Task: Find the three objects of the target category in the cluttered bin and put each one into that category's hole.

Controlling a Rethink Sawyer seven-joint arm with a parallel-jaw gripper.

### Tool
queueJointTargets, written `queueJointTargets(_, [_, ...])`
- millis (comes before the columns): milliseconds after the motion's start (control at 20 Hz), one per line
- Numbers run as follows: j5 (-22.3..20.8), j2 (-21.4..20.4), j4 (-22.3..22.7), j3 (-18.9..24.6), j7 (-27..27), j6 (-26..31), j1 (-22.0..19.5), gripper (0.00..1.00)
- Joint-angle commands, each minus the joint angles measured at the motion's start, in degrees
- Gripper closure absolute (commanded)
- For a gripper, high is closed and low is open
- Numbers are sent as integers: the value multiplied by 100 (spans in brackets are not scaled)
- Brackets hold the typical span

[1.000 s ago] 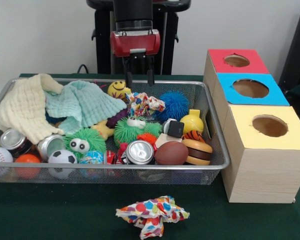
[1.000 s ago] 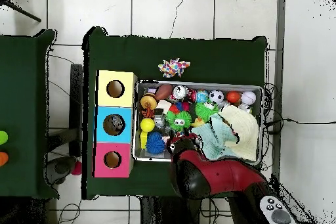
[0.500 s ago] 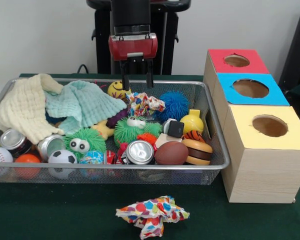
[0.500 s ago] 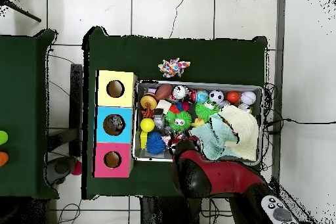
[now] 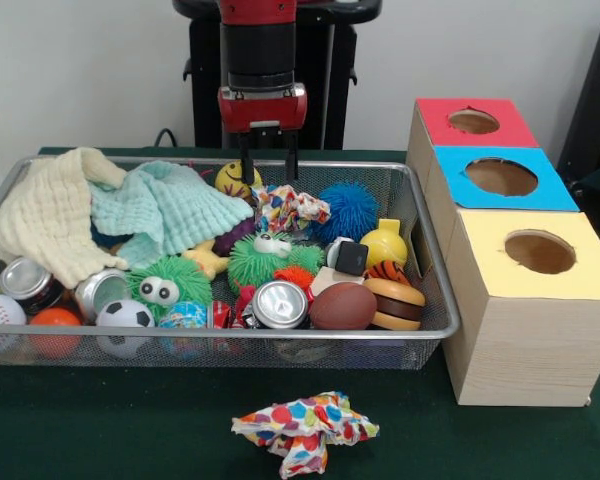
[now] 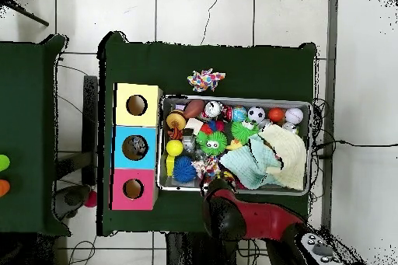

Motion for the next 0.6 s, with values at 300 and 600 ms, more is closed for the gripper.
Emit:
queueJointTargets(300, [136, 861, -143, -171, 1128, -781, 16, 0])
queueJointTargets(600, [321, 799, 363, 1246, 1835, -1175, -855, 0])
